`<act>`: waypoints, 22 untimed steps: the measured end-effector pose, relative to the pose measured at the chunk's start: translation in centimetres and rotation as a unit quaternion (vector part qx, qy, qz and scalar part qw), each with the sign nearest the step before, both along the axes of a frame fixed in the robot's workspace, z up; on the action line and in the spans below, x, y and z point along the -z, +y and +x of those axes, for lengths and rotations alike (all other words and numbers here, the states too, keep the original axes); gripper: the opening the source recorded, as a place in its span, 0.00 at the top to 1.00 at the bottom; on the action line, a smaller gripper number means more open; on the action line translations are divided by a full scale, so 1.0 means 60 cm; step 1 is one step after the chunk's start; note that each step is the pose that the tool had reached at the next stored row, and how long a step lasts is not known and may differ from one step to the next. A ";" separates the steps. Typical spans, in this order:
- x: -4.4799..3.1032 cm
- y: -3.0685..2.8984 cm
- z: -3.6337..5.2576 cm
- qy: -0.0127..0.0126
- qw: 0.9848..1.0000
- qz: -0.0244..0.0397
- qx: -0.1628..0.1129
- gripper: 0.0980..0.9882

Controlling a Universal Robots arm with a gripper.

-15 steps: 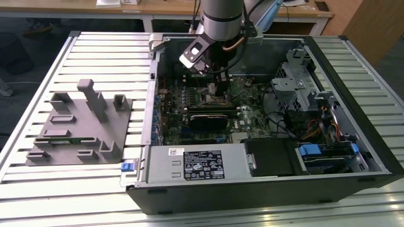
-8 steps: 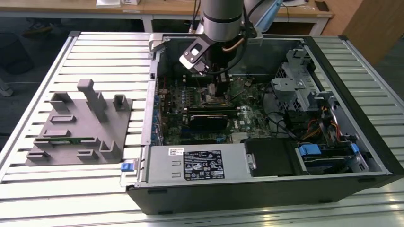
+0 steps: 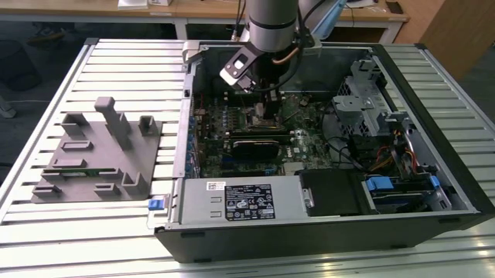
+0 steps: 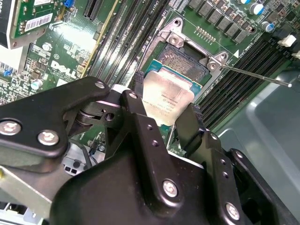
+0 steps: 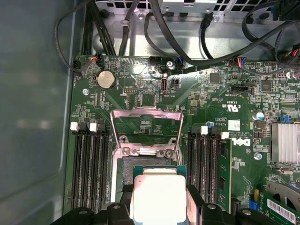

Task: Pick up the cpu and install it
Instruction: 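Place the cpu into insertion slot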

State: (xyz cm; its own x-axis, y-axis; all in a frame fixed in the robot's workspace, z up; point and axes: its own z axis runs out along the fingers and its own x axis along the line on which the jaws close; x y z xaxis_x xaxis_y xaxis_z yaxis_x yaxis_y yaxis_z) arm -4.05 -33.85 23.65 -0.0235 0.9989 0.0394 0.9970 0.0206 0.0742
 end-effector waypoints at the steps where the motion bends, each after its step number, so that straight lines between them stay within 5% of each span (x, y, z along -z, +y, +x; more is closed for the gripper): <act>1: 0.001 0.0000 0.000 0.000 1.000 0.000 0.000 0.52; 22: 0.013 0.0006 0.000 0.000 1.000 0.000 0.000 0.52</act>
State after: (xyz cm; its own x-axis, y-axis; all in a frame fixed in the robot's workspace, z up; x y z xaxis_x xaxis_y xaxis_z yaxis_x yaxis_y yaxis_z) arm -4.05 -33.82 22.87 -0.0227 0.9990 0.0386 0.9970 0.0198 0.0742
